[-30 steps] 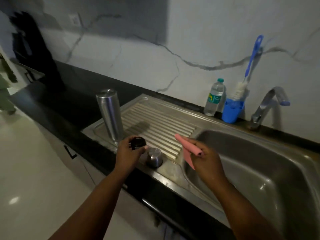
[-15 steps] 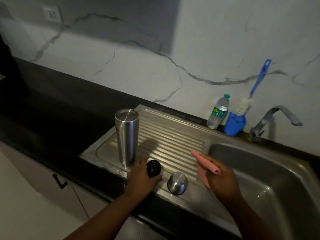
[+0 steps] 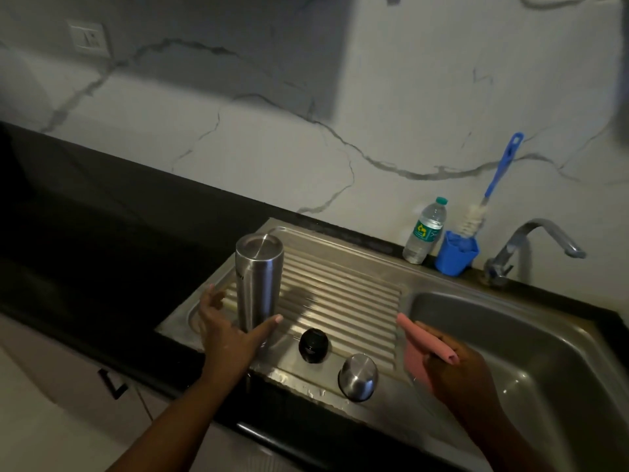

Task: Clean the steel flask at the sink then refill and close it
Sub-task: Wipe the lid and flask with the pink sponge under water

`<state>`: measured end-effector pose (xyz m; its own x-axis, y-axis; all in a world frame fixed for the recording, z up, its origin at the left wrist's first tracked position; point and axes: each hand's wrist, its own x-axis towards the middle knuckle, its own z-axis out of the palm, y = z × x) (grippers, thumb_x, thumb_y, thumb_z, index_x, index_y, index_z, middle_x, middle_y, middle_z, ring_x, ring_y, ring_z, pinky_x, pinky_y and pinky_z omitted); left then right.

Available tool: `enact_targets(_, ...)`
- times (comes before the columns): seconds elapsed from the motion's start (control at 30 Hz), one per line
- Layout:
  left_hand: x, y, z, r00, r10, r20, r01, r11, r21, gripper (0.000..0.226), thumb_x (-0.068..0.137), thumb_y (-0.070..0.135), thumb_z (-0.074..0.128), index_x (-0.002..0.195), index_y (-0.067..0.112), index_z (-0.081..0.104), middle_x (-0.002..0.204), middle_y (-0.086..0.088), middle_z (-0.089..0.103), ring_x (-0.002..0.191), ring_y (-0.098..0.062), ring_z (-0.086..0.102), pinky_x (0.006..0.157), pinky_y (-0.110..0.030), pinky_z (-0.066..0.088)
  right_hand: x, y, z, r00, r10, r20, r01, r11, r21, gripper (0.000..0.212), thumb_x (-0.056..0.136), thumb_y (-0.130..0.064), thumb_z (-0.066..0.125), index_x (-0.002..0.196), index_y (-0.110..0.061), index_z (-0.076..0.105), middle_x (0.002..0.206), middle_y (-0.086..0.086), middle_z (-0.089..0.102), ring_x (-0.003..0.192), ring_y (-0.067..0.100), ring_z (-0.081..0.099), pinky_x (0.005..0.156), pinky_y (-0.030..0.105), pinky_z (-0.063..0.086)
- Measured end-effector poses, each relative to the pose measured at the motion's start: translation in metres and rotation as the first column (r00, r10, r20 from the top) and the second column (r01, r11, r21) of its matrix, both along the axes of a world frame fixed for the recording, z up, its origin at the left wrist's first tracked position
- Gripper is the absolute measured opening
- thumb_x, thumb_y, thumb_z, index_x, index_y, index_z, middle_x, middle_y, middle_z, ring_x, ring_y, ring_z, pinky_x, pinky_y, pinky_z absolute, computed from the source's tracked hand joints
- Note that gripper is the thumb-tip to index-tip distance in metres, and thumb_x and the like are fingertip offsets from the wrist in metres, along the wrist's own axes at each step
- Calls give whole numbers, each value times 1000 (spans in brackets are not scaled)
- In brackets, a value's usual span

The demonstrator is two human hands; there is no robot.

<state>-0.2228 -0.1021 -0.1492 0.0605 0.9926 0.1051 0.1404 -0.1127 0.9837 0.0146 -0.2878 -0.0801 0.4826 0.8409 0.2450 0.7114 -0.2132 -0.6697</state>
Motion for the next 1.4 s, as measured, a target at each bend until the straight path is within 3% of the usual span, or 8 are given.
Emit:
enact_targets(0.1, -1, 15, 0, 985, -169, -36, 165, 981, -102, 80, 66, 27, 87, 131, 32, 41, 115, 13, 56, 109, -19, 60, 84, -36, 51, 3, -6, 1, 999, -1, 35, 2, 999, -40, 44, 86, -27, 46, 125, -11, 55, 117, 7, 60, 99, 9, 52, 74, -6, 34)
enact_targets(0.23, 9, 7, 24, 998, -58, -38, 58, 998, -8, 60, 69, 26, 86, 117, 31, 51, 94, 17, 59, 88, -5, 60, 69, -22, 46, 21, -25, 6, 985, -23, -169, 27, 999, 22, 46, 88, -5, 51, 102, -49, 54, 111, -23, 53, 108, 4, 50, 82, 6, 34)
enact_targets(0.4, 59, -11, 94, 914, -37, 404, -6, 994, 106, 68, 63, 31, 88, 120, 9, 58, 100, 3, 67, 83, -3, 67, 69, -16, 54, 56, -54, 12, 916, -71, -396, 143, 978, 155, 59, 83, 18, 49, 93, -38, 66, 95, -29, 63, 89, -17, 59, 78, 8, 42)
enact_targets(0.57, 146, -46, 134, 756, -183, 629, 295, 952, -77, 70, 55, 43, 79, 115, 15, 56, 98, -2, 65, 93, -17, 64, 72, -39, 51, 103, -81, 37, 991, 73, -110, -21, 909, 415, 41, 76, -15, 63, 116, -20, 64, 115, -32, 62, 112, -9, 55, 91, 2, 37)
enact_targets(0.7, 240, -95, 128, 629, -210, 748, 649, 671, -358, 60, 70, 37, 67, 123, 11, 56, 117, -17, 66, 111, -34, 61, 93, -53, 48, 162, -101, 36, 934, 36, 355, -185, 899, 397, 38, 100, -26, 40, 131, -11, 56, 143, -2, 48, 130, 15, 46, 110, 24, 32)
enact_targets(0.83, 337, -142, 108, 545, -111, 831, 752, 502, -427, 55, 77, 39, 62, 118, 2, 56, 102, -24, 69, 87, -37, 69, 70, -56, 57, 203, -105, 8, 855, 22, 519, -219, 921, 322, 47, 100, -31, 32, 146, -25, 34, 148, 3, 41, 136, 16, 39, 107, 35, 35)
enact_targets(1.1, 428, -168, 16, 676, 14, 736, 577, 612, -541, 54, 64, 28, 65, 111, 1, 59, 75, -16, 67, 74, -32, 63, 79, -47, 52, 305, -126, -98, 997, -33, 72, 23, 990, 142, 62, 89, -18, 38, 126, -68, 36, 137, -35, 41, 131, -3, 39, 114, 29, 29)
enact_targets(1.4, 464, -150, -28, 744, 0, 668, 486, 686, -542, 31, 82, 26, 55, 102, 4, 65, 89, -18, 70, 82, -32, 67, 79, -40, 52, 314, -76, -126, 978, 203, -38, -190, 956, 221, 65, 83, -11, 53, 134, -50, 41, 142, -28, 40, 131, -1, 41, 108, 15, 29)
